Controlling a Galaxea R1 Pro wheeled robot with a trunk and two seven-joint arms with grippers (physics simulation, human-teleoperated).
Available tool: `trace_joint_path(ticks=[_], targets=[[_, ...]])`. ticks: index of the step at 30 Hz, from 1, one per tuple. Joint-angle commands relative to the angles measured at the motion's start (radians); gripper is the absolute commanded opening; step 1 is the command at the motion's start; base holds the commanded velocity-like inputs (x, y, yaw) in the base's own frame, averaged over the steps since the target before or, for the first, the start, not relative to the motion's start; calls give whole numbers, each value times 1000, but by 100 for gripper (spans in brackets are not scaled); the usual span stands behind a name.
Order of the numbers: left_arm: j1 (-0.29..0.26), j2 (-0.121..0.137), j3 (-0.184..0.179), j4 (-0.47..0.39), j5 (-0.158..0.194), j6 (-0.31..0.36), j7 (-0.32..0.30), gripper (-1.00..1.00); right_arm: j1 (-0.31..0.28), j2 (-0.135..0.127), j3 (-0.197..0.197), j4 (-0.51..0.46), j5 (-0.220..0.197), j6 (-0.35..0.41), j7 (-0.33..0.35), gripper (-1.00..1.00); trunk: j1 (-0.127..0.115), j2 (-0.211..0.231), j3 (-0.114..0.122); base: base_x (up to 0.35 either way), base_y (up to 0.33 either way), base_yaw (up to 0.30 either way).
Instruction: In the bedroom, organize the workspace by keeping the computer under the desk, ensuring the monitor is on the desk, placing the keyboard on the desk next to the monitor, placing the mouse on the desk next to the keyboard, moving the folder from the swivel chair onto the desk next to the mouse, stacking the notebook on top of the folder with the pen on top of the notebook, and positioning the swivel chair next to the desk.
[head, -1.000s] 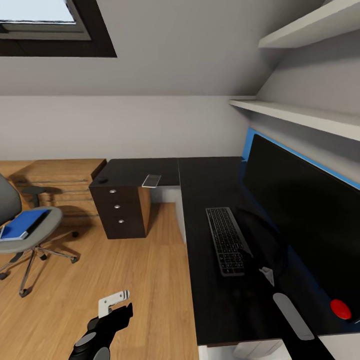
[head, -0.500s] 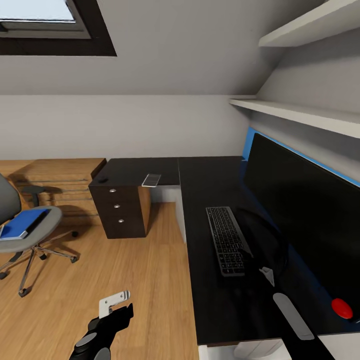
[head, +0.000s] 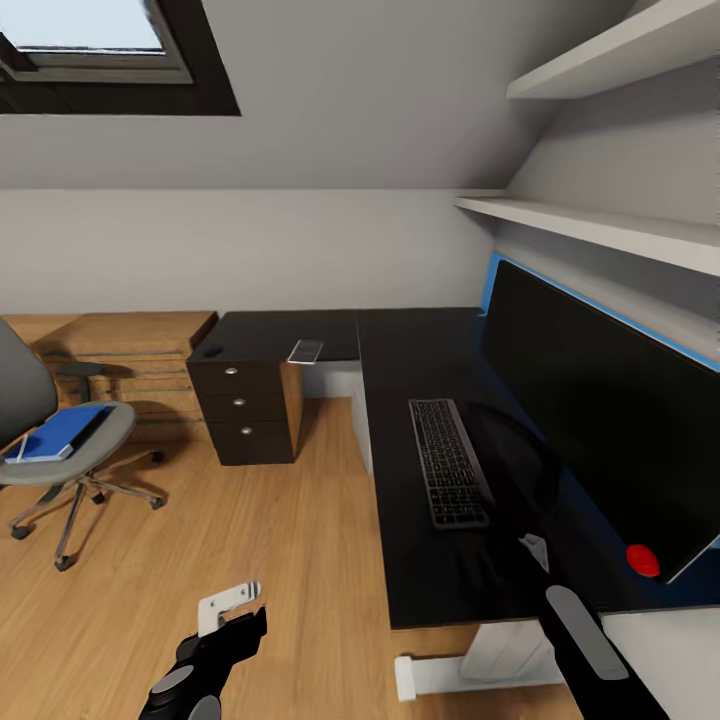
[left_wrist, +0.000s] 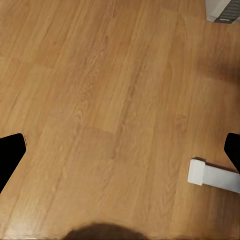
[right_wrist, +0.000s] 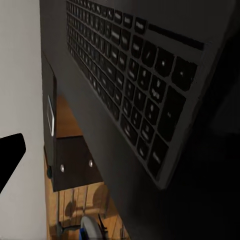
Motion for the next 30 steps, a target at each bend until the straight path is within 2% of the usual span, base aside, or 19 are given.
trace_joint_path(ticks=[1, 14, 22, 26, 27, 29, 30], targets=[[0, 0, -1, -2, 9, 1, 8, 100, 0, 0, 1, 0, -9, 1, 0, 100, -1, -1, -1, -332, 0, 0], [0, 1, -1, 0, 9, 2, 8, 100, -1, 0, 2, 1, -6, -4, 0, 100, -1, -1, -1, -334, 0, 0], [0, 2, 1, 1, 10, 2, 10, 100, -1, 0, 12, 22, -1, -71, 3, 100, -1, -1, -1, -334, 0, 0], [0, 4, 1, 53, 10, 2, 10, 100, -1, 0, 66, 67, 39, -91, 5, 100, -1, -1, -1, -334, 0, 0], [0, 5, 2, 95, 8, 1, 11, 100, 0, 0, 95, 75, 64, -96, 6, 100, -1, -1, -1, -334, 0, 0], [0, 7, 3, 141, 7, 0, 11, 100, 1, 0, 124, 81, 94, -100, 6, 100, -1, -1, -1, -334, 0, 0], [0, 12, 4, 188, 5, -1, 10, 100, 2, -1, 147, 86, 126, -105, 6, 100, -1, -1, -1, -334, 0, 0]])
